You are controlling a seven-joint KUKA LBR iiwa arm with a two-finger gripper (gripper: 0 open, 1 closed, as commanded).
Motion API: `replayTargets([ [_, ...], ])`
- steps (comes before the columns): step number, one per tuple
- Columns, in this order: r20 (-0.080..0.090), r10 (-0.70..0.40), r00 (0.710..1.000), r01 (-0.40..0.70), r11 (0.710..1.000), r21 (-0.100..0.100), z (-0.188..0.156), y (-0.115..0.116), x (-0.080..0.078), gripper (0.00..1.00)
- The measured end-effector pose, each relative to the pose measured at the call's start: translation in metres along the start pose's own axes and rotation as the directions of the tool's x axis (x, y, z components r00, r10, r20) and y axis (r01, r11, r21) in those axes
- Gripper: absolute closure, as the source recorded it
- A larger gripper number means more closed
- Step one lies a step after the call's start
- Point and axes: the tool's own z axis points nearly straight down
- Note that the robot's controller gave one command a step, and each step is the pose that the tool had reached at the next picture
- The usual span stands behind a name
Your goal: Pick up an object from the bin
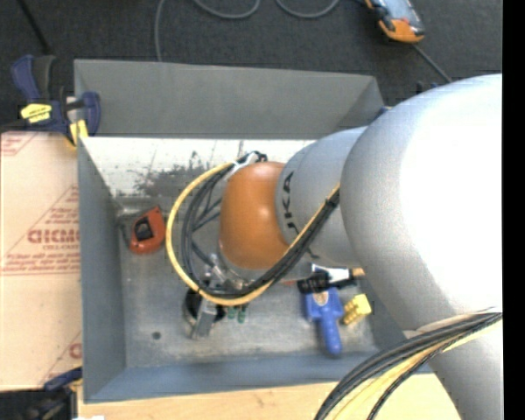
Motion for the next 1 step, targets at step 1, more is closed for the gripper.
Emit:
replayTargets([
  [1, 0.002, -0.013, 1.0, 0.013, 1.0, 0.0, -0.1241, -0.0187, 0.0114, 1.0],
])
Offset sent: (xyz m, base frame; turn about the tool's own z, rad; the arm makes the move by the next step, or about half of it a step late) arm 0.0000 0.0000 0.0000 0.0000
